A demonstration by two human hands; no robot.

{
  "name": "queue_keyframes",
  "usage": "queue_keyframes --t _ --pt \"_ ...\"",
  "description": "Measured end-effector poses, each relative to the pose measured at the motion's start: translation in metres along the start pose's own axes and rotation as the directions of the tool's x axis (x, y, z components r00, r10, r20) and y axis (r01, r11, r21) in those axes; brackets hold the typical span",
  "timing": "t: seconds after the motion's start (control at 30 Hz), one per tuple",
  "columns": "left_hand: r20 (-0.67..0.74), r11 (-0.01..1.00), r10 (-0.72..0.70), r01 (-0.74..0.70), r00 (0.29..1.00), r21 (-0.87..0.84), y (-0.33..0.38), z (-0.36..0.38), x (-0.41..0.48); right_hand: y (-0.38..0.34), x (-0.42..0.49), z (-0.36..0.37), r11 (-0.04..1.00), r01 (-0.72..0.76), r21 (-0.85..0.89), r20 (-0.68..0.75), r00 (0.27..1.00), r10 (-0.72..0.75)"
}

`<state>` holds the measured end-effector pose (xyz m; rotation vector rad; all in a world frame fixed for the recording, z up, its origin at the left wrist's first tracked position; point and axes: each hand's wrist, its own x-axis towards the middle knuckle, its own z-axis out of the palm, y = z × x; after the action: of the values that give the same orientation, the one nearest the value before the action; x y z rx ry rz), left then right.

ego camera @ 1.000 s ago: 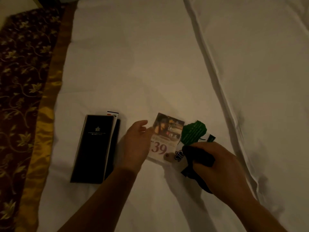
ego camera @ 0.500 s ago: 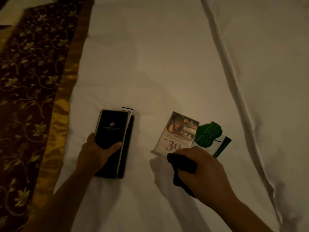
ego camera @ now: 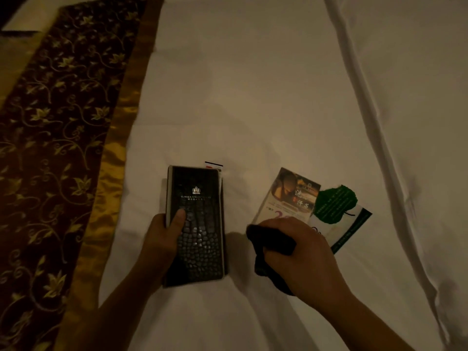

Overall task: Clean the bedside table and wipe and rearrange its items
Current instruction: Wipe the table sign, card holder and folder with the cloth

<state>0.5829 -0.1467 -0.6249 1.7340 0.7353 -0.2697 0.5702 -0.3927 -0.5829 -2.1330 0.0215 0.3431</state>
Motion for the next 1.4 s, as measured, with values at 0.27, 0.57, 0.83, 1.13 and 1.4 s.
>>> queue_keyframes --t 0.27,0.57,0.83,1.13,1.4 --pt "0.009 0.995 0.007 -0.006 1.000 -0.099 -0.004 0.006 -0.045 -0.063 0.055 0.028 0.984 0.166 0.058 -0.179 0.972 -0.154" --pt "0.152 0.940 0.018 0.035 0.988 -0.338 -0.005 0.001 -0.056 -0.051 -0.012 0.039 0.935 0.322 -0.151 0.319 0.911 -0.263" --pt "0.184 0.934 -0.116 0.170 0.976 -0.314 -0.019 0.015 -0.060 -0.068 0.059 0.040 0.965 0.225 -0.135 -0.130 0.961 -0.243" --pt "0.321 0.862 -0.141 0.276 0.937 -0.426 -0.031 0.004 -0.054 -0.029 -0.007 0.048 0.902 0.375 -0.213 0.216 0.919 -0.331" --pt "0.250 0.906 -0.014 0.118 0.968 -0.406 -0.009 0.026 -0.050 -0.030 0.020 0.029 0.949 0.212 -0.231 0.001 0.976 -0.218"
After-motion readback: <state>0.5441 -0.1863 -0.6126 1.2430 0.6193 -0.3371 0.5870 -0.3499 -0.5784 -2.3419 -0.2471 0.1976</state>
